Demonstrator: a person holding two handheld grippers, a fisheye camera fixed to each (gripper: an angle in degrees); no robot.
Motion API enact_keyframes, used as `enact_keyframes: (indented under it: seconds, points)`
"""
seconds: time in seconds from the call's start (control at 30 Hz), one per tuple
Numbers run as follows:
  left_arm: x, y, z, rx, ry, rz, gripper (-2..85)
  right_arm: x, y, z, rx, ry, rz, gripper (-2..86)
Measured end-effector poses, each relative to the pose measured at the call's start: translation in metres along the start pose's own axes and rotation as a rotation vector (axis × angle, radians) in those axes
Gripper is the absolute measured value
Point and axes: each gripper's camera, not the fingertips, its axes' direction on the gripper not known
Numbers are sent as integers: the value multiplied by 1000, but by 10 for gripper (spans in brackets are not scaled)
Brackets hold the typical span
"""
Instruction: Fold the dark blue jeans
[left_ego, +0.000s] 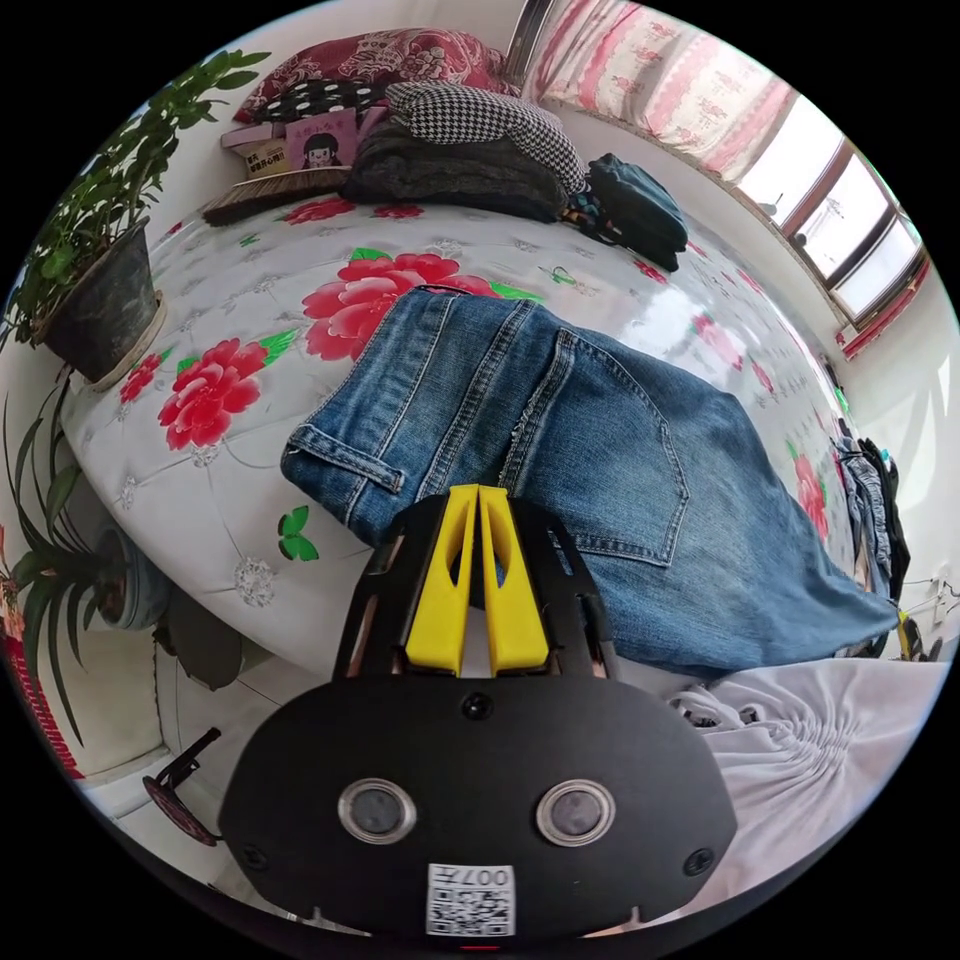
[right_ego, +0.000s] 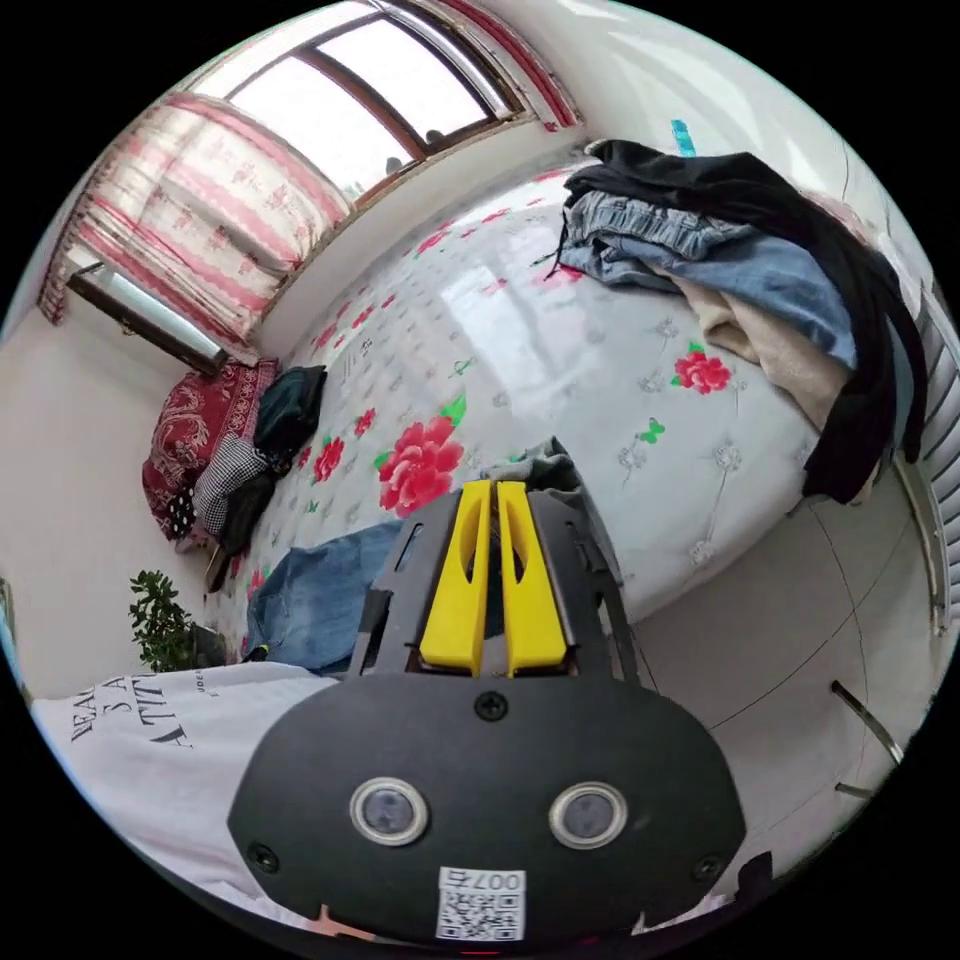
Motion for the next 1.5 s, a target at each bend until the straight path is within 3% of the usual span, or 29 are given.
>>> enact_keyframes:
  seconds: [0.17, 0.27, 0.33, 0.4, 0.57, 0.77, 0.93, 1.1, 1.23, 1.33, 1.5]
  points:
    - [-3, 0, 6, 9, 6, -6, -10, -44, -21, -28, 113, 68, -166, -2]
    - [-6, 0, 10, 19, 14, -12, -10, 14, -19, 25, -14, 119, -18, 0]
    - [-7, 0, 12, 22, 16, -7, -10, 100, 3, 91, -202, 101, 238, 5]
    - [-8, -2, 13, 16, 20, 0, -10, 144, 27, 118, -272, 103, 348, 12]
    - [-11, -8, 19, 1, 10, 11, -10, 173, 54, 102, -193, 104, 397, 44]
    - [-16, -12, 21, -2, 18, 6, -10, 152, 57, 90, -126, 122, 259, 75]
    - [-18, -10, -8, 110, 142, 35, -9, 236, 113, 113, -80, -147, 542, 96]
    - [-14, -9, -11, 108, 147, 99, -3, 269, 150, 115, -57, -114, 656, 112]
    - [-38, -5, -2, 115, 151, -109, 20, 279, 168, 137, -72, -202, 683, 120]
    - [-65, -2, -5, 161, 172, -313, 38, 274, 178, 145, -62, -129, 708, 110]
    - [-106, -3, -5, 200, 256, -515, 65, 253, 189, 166, -85, -175, 669, 86]
